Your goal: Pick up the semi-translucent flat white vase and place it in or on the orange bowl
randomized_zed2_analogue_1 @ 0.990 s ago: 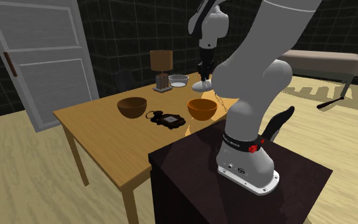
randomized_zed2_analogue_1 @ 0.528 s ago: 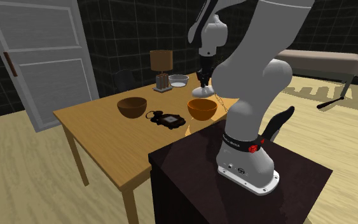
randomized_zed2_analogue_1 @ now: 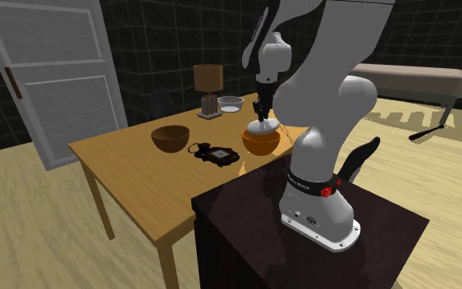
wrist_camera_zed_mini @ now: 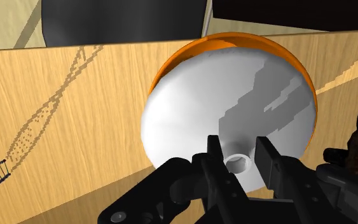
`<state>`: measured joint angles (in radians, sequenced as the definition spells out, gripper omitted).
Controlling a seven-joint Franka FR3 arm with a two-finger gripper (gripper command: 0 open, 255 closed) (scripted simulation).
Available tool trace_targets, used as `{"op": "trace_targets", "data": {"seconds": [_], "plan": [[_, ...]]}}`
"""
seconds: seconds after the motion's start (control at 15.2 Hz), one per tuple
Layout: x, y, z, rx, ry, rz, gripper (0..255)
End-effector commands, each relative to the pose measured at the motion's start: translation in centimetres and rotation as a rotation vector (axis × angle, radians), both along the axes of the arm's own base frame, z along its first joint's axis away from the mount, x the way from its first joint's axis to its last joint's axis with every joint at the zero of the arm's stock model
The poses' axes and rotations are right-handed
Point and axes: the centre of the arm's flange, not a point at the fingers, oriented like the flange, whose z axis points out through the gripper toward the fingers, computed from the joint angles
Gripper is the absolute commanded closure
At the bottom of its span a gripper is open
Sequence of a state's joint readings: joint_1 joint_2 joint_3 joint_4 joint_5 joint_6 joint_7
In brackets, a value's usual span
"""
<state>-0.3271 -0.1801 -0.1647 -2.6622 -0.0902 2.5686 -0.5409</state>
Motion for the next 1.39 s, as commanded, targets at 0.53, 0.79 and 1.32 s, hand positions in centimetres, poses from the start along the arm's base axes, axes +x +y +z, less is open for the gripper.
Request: {"op": "trace_targets", "data": {"seconds": [0.53, 0.79, 1.32], "plan": [[-0.1, -0.1, -1.6, 0.000, -0.001, 0.000, 255], [-0.1, -0.1, -1.6, 0.000, -0.001, 0.000, 0], [-0.5, 0.2, 3.4, 0.000, -0.001, 0.000, 0]]}}
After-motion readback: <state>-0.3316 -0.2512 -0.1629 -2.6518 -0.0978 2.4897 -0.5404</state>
